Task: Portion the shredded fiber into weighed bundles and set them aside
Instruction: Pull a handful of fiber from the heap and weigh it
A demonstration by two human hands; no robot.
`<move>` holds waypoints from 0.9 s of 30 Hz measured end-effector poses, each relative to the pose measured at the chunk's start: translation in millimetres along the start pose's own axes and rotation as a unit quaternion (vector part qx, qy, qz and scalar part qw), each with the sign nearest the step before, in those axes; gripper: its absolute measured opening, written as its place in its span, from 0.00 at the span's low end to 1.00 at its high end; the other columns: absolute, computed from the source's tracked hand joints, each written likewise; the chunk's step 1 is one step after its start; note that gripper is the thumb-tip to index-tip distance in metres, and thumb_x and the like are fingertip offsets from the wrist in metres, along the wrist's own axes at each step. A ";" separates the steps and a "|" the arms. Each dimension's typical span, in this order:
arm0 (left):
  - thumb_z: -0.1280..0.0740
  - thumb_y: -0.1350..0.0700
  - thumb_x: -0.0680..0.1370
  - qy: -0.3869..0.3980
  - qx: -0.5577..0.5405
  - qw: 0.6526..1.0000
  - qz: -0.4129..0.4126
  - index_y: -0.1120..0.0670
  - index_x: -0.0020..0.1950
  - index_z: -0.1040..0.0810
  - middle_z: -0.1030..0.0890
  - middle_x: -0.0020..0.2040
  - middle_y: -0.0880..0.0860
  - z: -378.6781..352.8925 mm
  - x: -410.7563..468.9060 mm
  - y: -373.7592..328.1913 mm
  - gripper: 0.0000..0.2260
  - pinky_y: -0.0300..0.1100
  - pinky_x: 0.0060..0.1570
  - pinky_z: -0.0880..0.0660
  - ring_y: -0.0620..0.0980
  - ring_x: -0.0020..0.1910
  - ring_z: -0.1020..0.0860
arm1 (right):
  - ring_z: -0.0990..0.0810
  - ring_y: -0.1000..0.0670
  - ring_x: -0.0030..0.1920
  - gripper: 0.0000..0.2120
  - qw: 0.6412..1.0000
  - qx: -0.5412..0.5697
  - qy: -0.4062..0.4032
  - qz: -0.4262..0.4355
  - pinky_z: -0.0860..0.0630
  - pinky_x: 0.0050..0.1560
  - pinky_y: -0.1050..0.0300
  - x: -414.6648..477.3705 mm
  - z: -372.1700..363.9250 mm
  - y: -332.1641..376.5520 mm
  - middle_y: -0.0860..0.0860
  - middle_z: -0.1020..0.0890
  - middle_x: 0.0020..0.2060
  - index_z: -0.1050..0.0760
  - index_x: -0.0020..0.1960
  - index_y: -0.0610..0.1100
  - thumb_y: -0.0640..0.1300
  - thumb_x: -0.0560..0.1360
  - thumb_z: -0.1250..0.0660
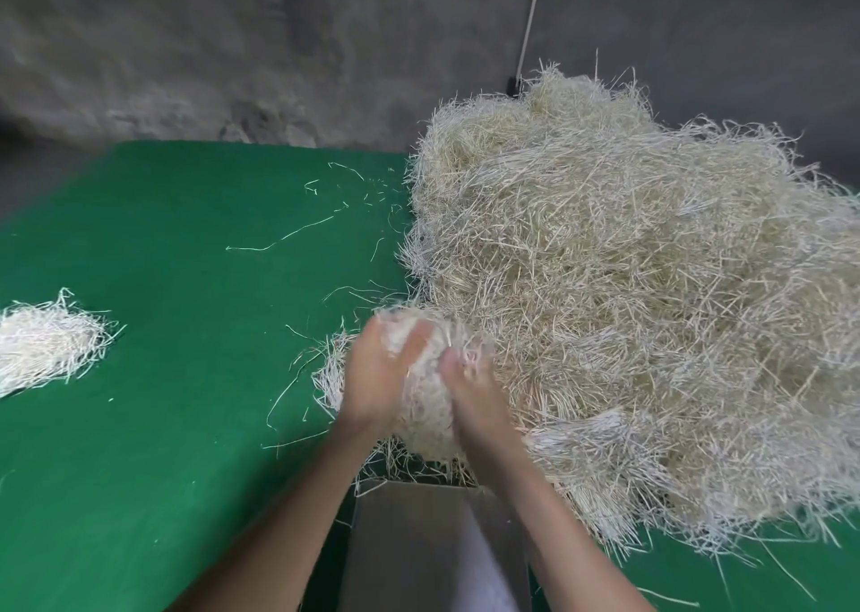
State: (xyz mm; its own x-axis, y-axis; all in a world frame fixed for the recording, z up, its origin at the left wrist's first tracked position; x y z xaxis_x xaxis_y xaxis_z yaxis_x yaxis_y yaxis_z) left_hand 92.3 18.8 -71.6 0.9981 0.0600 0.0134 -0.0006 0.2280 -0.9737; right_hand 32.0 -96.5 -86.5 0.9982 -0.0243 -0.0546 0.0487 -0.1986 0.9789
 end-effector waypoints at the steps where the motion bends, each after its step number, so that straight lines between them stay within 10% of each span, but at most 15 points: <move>1: 0.38 0.51 0.79 0.003 0.014 1.000 0.011 0.60 0.64 0.30 0.21 0.52 0.50 -4.0 -0.5 2.7 0.18 0.38 0.44 0.23 0.45 0.46 0.22 | 0.18 0.63 0.42 0.08 1.000 0.001 0.008 -0.014 0.21 0.36 0.63 1.9 -7.5 -1.1 0.68 0.19 0.42 0.30 0.48 0.76 0.60 0.74 0.38; 4: 0.37 0.39 0.74 -0.015 -0.102 0.991 0.088 0.55 0.69 0.37 0.27 0.61 0.49 5.1 -10.3 15.7 0.30 0.44 0.59 0.29 0.48 0.60 0.27 | 0.25 0.44 0.63 0.23 0.983 0.089 -0.141 -0.078 0.26 0.59 0.37 16.1 19.8 -21.0 0.49 0.26 0.65 0.34 0.68 0.53 0.58 0.75 0.36; 8: 0.44 0.45 0.81 0.135 -0.182 0.956 0.187 0.44 0.75 0.41 0.35 0.73 0.51 -31.1 -50.2 49.4 0.22 0.63 0.61 0.30 0.54 0.68 0.30 | 0.35 0.41 0.70 0.31 0.953 0.168 -0.220 -0.122 0.38 0.69 0.35 23.9 28.2 -43.9 0.43 0.35 0.71 0.47 0.75 0.45 0.56 0.79 0.41; 12: 0.30 0.56 0.73 0.051 -0.347 0.893 0.281 0.58 0.66 0.31 0.22 0.59 0.61 -39.9 -52.5 63.0 0.23 0.52 0.39 0.20 0.62 0.54 0.20 | 0.26 0.46 0.55 0.31 0.984 -0.111 -0.116 -0.077 0.28 0.61 0.37 16.9 2.0 -31.2 0.37 0.25 0.59 0.35 0.66 0.35 0.61 0.78 0.44; 17: 0.32 0.69 0.72 -0.080 -0.301 0.917 0.248 0.57 0.74 0.40 0.29 0.66 0.64 1.4 -32.8 80.5 0.32 0.59 0.53 0.23 0.64 0.58 0.23 | 0.21 0.49 0.43 0.11 0.872 -0.477 -0.048 0.097 0.25 0.46 0.53 -9.0 0.2 -5.4 0.48 0.17 0.44 0.21 0.47 0.45 0.53 0.74 0.35; 21: 0.32 0.67 0.72 0.048 -0.222 0.946 0.233 0.50 0.52 0.28 0.16 0.41 0.56 -8.8 -43.1 70.7 0.15 0.41 0.28 0.23 0.52 0.37 0.16 | 0.36 0.54 0.70 0.24 0.920 -0.354 -0.108 0.126 0.37 0.70 0.50 -1.0 5.1 14.8 0.52 0.35 0.72 0.32 0.66 0.52 0.53 0.73 0.30; 24: 0.27 0.63 0.67 0.128 -0.305 0.914 0.233 0.52 0.58 0.31 0.18 0.51 0.61 -10.2 -46.6 70.0 0.24 0.45 0.35 0.21 0.58 0.45 0.17 | 0.30 0.64 0.61 0.15 0.959 -0.262 -0.080 0.073 0.33 0.68 0.51 13.2 -7.3 3.7 0.62 0.28 0.62 0.34 0.62 0.59 0.50 0.77 0.36; 27: 0.31 0.58 0.73 0.158 -0.531 0.799 0.234 0.62 0.65 0.26 0.21 0.58 0.63 -5.7 -53.6 65.4 0.21 0.46 0.42 0.20 0.59 0.54 0.19 | 0.23 0.61 0.47 0.06 0.968 -0.144 -0.182 0.098 0.25 0.50 0.55 12.3 -3.0 2.0 0.57 0.22 0.48 0.30 0.53 0.57 0.48 0.78 0.36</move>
State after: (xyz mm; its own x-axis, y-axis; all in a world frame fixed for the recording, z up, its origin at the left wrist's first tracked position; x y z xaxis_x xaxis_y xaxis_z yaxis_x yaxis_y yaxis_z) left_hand 39.1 24.9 -137.3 0.8693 -0.3898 -0.3039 -0.4939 -0.7104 -0.5014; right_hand 44.5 -94.3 -84.7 0.9132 -0.3887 0.1223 -0.0795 0.1245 0.9890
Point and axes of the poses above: each hand's wrist, its own x-axis towards the middle knuckle, its own z-axis out of the back of the hand, y = z × x, the point moved 9 cm from there along x, towards the middle knuckle
